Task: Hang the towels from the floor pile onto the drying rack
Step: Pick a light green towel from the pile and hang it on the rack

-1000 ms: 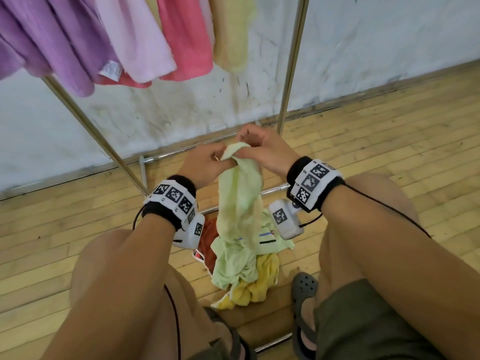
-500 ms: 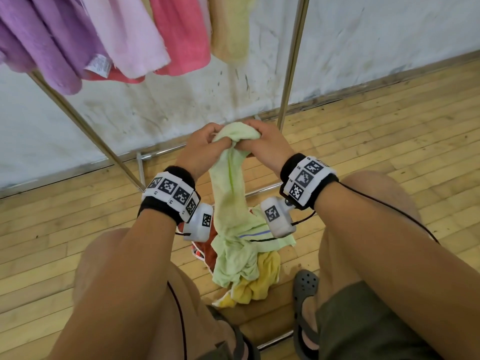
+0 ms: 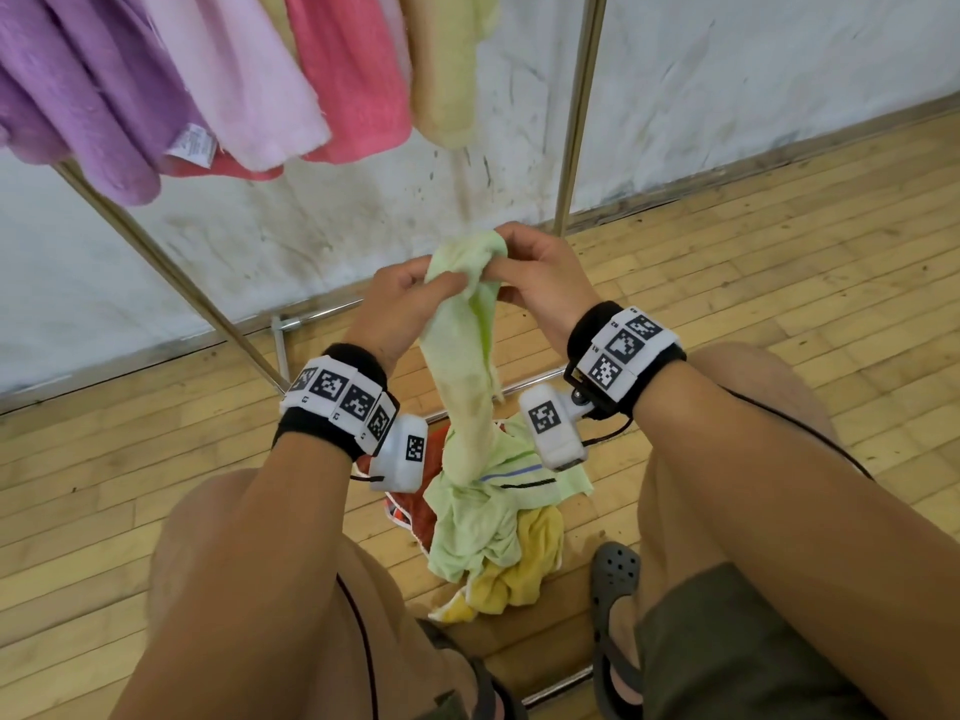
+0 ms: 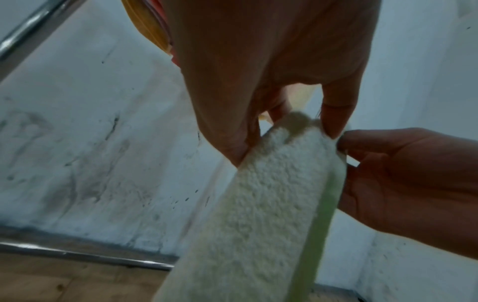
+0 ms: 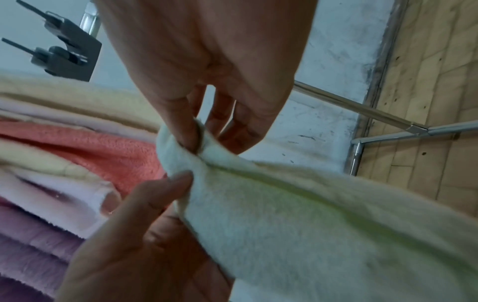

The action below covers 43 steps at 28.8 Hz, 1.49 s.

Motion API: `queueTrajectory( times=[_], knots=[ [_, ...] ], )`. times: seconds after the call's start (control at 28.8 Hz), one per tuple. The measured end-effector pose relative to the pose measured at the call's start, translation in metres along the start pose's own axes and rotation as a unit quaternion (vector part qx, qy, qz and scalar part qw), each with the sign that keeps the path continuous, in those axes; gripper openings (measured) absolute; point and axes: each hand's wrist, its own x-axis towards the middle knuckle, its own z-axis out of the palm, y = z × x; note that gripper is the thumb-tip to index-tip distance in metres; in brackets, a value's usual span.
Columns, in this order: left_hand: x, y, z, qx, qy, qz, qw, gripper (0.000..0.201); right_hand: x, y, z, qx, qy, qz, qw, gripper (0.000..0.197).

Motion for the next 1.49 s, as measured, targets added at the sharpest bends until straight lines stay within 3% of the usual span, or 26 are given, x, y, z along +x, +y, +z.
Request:
queueTrajectory(
  times=[0.21,0.35,0.45,0.52,0.59,0.73,0.9,1.01,1.08,1.22,1.35,1.49],
  knots=[
    [0.0,-0.006,0.002,0.017,-0.053,-0.035,0.998,0.026,-0.001,0.003,0.002,-0.017,-0.019,-0.005,1.0,0.028],
    [0.002,-0.006,0.001,-0.003,0.002,-0.018,1.0,0.029,0.001,0.003,0.001,0.005,-0.035,0.025,0.999,0.039],
    [0.003,-0.004,-0.002,-0.031,0.048,0.005,0.998,0.029,0.003,0.008,0.001,-0.126,-0.081,0.052,0.987,0.047],
    [0.003,-0.003,-0.002,-0.039,0.064,0.013,0.997,0.029,0.005,0.017,-0.001,-0.221,-0.078,0.049,0.971,0.038],
    [0.003,-0.003,-0.003,-0.048,0.068,0.013,0.996,0.029,0.006,0.021,-0.004,-0.265,-0.044,0.044,0.962,0.015],
    [0.003,-0.006,-0.004,-0.041,0.038,-0.016,0.998,0.038,0.009,0.024,-0.008,-0.217,0.017,0.043,0.975,0.013],
    [0.007,-0.015,-0.003,0.011,-0.04,-0.05,0.998,0.069,0.004,0.01,-0.002,-0.123,0.047,0.008,0.991,0.016],
    [0.007,-0.02,0.004,0.065,-0.096,-0.04,0.993,0.052,0.0,0.005,0.001,-0.126,0.02,-0.011,0.992,0.01],
    [0.006,-0.019,0.007,0.076,-0.069,-0.029,0.994,0.039,0.0,0.006,0.001,-0.147,0.008,-0.011,0.989,0.005],
    [0.005,-0.015,0.007,0.038,-0.018,-0.013,0.999,0.045,0.005,0.013,0.001,-0.189,0.007,0.019,0.982,0.016],
    [0.006,-0.014,0.005,0.032,0.018,-0.006,0.999,0.019,0.01,0.017,-0.001,-0.218,-0.003,0.078,0.973,0.028],
    [0.008,-0.015,0.0,-0.009,0.04,-0.01,0.999,0.021,0.006,0.02,-0.006,-0.279,-0.055,0.083,0.955,0.014]
  ],
)
